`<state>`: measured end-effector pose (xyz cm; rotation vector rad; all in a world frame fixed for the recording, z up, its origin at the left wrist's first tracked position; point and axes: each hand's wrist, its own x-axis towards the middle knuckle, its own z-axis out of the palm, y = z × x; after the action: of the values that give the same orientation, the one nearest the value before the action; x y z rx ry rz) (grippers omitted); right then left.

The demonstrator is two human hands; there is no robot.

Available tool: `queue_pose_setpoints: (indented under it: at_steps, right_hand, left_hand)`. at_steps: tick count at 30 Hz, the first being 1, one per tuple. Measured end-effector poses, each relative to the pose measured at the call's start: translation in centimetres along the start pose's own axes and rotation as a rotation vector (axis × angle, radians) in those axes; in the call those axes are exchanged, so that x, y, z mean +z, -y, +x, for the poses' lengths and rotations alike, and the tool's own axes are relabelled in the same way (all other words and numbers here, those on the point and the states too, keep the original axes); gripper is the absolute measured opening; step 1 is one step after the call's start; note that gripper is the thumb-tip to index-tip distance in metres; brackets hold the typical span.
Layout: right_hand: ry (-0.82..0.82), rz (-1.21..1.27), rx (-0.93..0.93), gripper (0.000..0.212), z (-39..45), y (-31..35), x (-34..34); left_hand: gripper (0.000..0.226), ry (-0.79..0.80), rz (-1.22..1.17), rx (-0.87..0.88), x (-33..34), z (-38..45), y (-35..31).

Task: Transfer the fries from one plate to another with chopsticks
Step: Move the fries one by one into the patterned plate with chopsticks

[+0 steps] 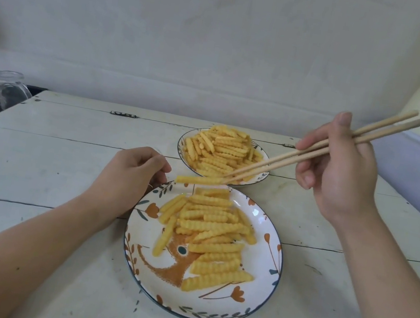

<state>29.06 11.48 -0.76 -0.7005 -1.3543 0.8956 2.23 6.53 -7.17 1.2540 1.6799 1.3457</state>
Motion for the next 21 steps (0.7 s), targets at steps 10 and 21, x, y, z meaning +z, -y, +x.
queue_pose_setpoints:
  at_steps: [10,21]
  right_hand:
    - [0.101,-0.089,0.078,0.059,0.0,0.7,-1.0]
    - [-0.127,-0.258,-0.059,0.034,0.7,-2.1,-0.8]
  left_hand:
    - [0.027,0.001,-0.006,-0.011,0.0,-0.1,-0.1]
    - [0.028,0.004,-0.002,-0.002,0.0,-0.2,-0.1]
